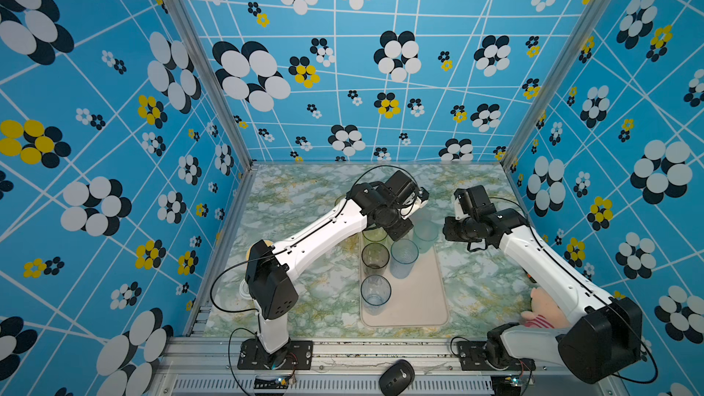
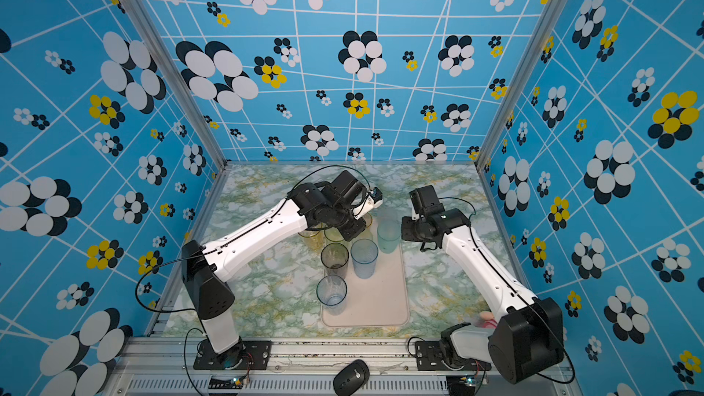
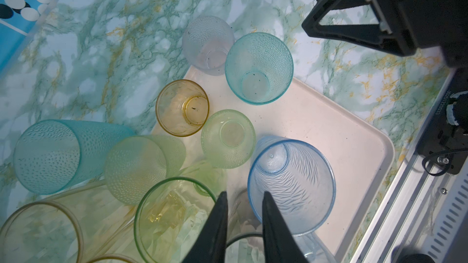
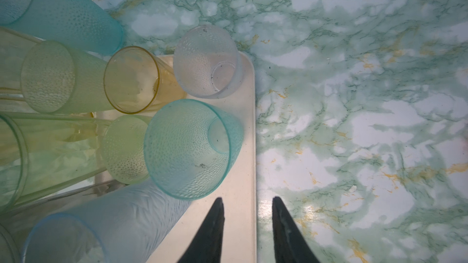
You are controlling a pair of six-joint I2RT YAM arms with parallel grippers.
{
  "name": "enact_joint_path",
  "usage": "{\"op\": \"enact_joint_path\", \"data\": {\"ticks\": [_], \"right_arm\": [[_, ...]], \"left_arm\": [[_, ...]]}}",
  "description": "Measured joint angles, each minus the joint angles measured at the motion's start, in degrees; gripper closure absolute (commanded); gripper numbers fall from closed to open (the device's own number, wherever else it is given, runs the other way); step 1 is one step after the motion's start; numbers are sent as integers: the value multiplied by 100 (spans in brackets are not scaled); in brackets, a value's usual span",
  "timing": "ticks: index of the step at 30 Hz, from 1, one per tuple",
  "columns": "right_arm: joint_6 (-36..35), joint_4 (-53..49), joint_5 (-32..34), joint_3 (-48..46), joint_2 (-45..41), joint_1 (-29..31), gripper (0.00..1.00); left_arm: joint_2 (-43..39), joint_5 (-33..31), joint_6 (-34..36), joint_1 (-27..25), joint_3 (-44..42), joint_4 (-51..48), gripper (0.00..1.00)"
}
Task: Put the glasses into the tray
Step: 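Move the left gripper to the amber glass beside the tray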
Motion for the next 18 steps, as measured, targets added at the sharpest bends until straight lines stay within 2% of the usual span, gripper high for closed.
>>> {"op": "enact_joint_path", "data": {"ticks": [8,16,18], "right_arm": [[2,-2,-24,-83,-2,0,63],[20,-4,-107,-101,-2,0,62],[24,-2,-129,-111,-2,0,62]], "left_arm": [[-944,-79,-188,181,-660,560,63],[-2382,-243,-627,822,-1587,914,58],[-2769,-323,-723,997,-1886,957,51]]}}
